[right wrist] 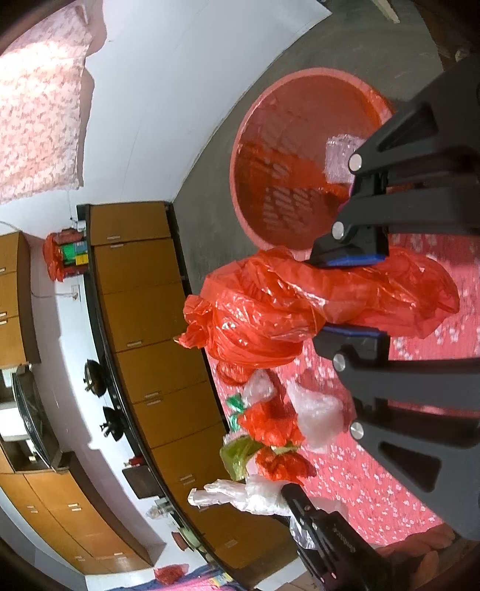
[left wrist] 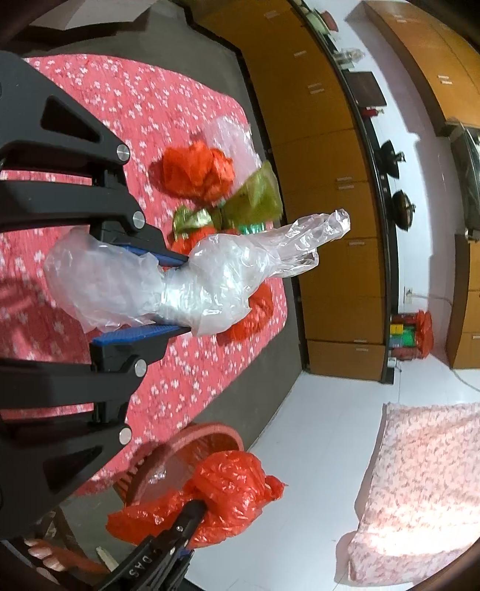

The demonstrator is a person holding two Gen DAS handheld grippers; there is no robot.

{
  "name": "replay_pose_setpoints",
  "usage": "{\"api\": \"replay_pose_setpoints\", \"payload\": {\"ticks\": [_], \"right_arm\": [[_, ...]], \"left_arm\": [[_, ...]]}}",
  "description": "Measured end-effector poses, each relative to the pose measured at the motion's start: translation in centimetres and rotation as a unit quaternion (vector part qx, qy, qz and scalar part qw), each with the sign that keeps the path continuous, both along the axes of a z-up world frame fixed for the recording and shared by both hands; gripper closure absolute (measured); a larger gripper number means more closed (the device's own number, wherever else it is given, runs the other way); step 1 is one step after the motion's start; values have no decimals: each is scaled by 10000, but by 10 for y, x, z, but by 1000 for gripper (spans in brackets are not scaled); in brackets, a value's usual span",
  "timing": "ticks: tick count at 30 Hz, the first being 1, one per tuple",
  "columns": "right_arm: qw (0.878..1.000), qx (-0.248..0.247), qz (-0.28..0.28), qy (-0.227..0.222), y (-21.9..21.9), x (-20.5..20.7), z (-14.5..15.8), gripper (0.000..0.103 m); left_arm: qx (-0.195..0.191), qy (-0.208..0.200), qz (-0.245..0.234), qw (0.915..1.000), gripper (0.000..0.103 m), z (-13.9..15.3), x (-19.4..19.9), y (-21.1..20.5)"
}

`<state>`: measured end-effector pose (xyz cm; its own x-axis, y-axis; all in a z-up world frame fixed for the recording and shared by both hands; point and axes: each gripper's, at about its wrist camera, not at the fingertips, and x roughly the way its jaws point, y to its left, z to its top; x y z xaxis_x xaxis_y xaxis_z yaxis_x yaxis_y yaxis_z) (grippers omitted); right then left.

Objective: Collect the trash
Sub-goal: 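Carry both bags over the orange basket and open both tools to drop them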

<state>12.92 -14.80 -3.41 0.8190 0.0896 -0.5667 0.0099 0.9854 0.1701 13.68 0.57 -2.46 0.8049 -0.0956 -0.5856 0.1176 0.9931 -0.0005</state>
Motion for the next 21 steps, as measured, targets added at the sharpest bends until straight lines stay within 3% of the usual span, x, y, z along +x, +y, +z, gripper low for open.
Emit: {"api": "replay_pose_setpoints", "payload": {"ticks": [21], "right_arm": [[9938,116,-1083,214,-101,4,-25,78]], "left_arm": [[3,213,-1188,9927,72,-16,21,-106]]}}
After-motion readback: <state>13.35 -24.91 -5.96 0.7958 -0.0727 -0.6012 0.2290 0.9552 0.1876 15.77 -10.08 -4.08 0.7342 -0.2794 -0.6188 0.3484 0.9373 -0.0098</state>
